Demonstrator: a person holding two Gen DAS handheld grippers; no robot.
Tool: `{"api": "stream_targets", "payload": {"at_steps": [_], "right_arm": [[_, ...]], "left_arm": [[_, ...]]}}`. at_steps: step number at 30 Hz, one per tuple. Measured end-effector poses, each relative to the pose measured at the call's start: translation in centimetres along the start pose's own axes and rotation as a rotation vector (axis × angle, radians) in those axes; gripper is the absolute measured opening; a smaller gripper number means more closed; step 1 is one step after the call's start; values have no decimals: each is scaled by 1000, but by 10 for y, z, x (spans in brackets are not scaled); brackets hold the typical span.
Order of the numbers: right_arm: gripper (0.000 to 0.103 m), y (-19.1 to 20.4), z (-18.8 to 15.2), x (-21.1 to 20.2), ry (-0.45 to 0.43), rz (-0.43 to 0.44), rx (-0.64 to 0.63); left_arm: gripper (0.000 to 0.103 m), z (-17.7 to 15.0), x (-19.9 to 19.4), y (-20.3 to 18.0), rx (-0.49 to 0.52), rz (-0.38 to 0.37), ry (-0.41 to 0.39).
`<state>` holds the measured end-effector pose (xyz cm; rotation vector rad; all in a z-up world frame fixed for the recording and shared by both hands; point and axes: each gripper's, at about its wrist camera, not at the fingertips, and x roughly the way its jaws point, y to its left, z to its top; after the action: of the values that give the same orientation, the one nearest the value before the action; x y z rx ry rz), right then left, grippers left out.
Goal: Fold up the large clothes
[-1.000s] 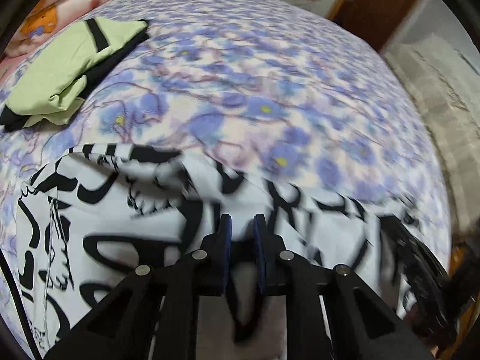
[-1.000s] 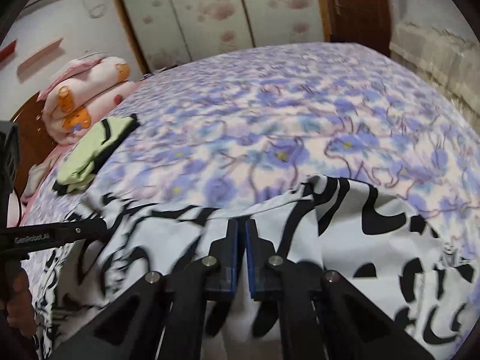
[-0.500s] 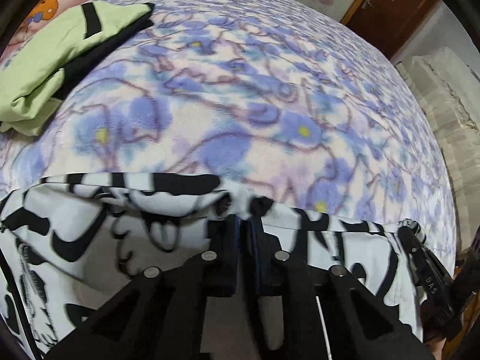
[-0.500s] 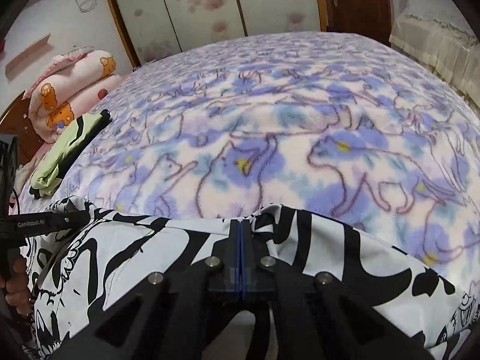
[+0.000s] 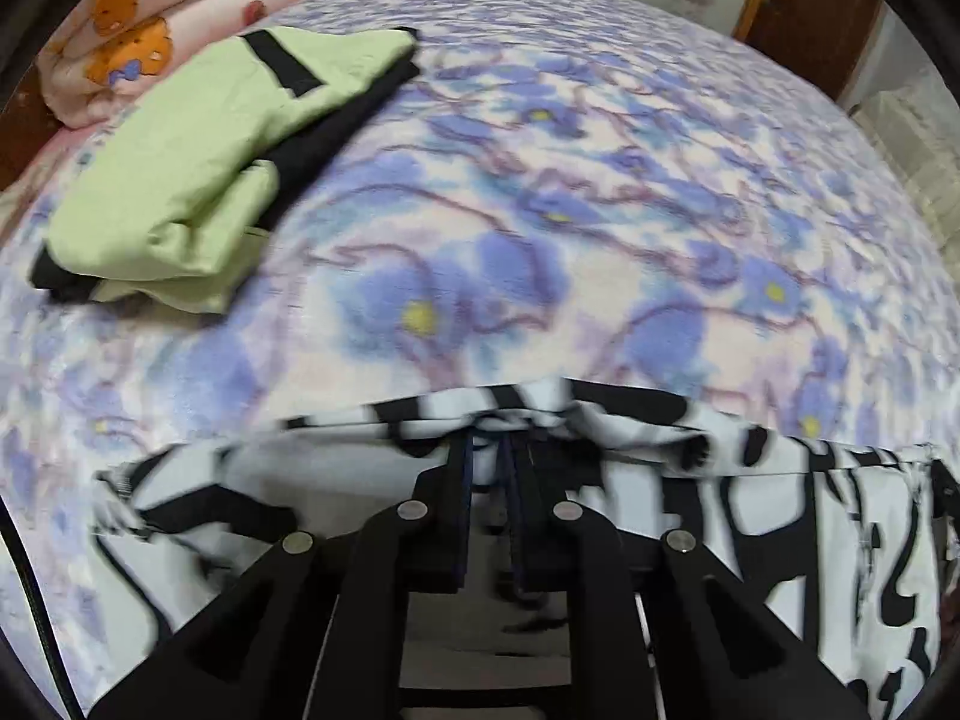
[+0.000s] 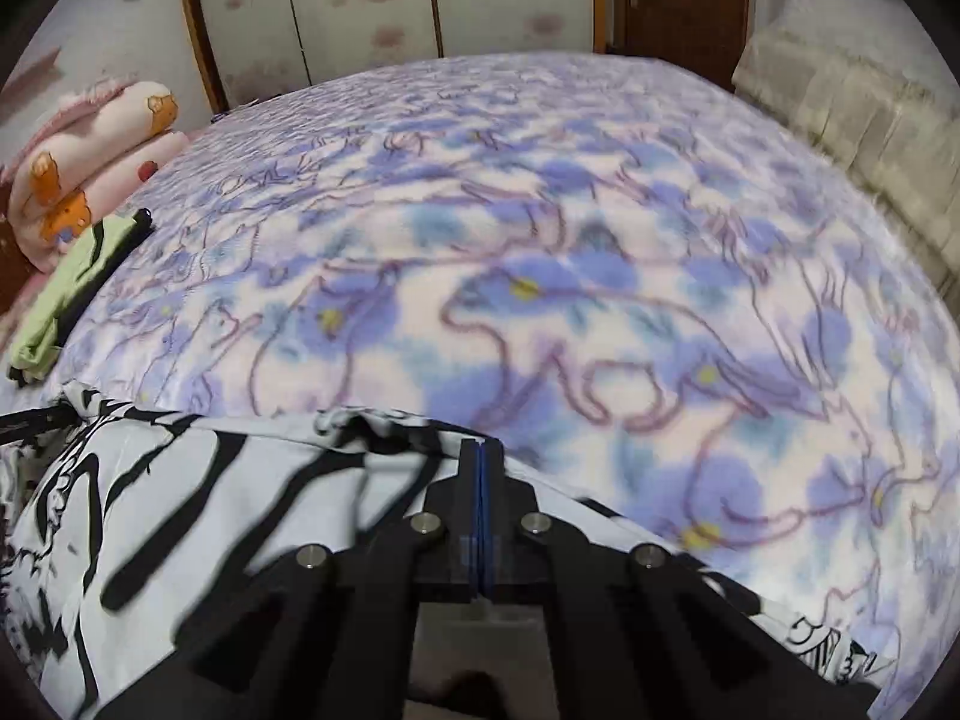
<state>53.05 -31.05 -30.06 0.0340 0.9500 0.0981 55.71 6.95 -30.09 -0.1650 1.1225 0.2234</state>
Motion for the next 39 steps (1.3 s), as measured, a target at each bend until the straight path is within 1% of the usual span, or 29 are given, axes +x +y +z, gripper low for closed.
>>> {"api": "stream_targets", "payload": {"at_steps": [1,2,3,4,5,7,9,12,14,16,18,20,23,24,25,26,27,28,29,31,32,33,35,39], "right_arm": [[0,-3,-1,-1,2,-60,-32],[0,-4,-1,-2,6,-140,-64],[0,-8,-1,-3,21,-242,-102],[0,-14,-1,-6,30,-287,-116],[0,-22,0,-12,19,-295,-103],[0,-43,2,-34,-29,-264,-12],[0,-57,1,-49,-44,-277,44],[0,-67,-7,-74,-49,-300,70],[0,-69,-19,-89,-39,-286,78],[3,-69,-35,-105,-19,-274,90],[3,-66,-54,-121,5,-266,95],[3,-61,-76,-137,40,-248,108],[4,-44,-122,-168,53,-215,131],[9,-38,-135,-176,53,-209,133],[12,-30,-151,-186,54,-205,135],[22,-24,-164,-193,53,-199,143],[33,-17,-180,-203,52,-186,161],[37,-9,-198,-213,51,-160,181],[41,-2,-213,-222,54,-137,195],[42,12,-238,-237,72,-118,193],[45,19,-251,-246,83,-119,188],[49,25,-262,-254,88,-116,190],[54,34,-282,-271,98,-96,207],[56,51,-325,-308,126,-84,249]], "left_arm": [[10,1,0,3,-4,21,6],[10,2,-1,10,-16,48,22],[10,3,-1,14,-23,52,28],[10,3,-4,21,-31,57,26],[10,2,-7,26,-33,69,20],[10,0,-17,41,-46,113,-5],[10,-5,-28,55,-80,130,-16],[10,-20,-47,74,-116,161,-22],[10,-36,-64,84,-135,185,-30],[10,-53,-78,88,-142,165,-28],[11,-76,-94,93,-138,137,-14],[11,-97,-107,94,-122,137,4],[11,-139,-132,98,-105,87,-4],[11,-150,-137,99,-99,75,-1],[16,-163,-142,99,-86,61,10],[20,-180,-145,97,-63,47,50],[20,-192,-146,96,-47,41,80],[20,-209,-149,95,-29,29,121],[20,-223,-153,95,-28,14,139],[20,-250,-164,98,-33,-7,168],[20,-264,-170,101,-35,-14,183],[20,-274,-175,102,-35,-20,196],[20,-296,-186,106,-22,-28,214],[20,-343,-214,118,-18,0,240]]}}
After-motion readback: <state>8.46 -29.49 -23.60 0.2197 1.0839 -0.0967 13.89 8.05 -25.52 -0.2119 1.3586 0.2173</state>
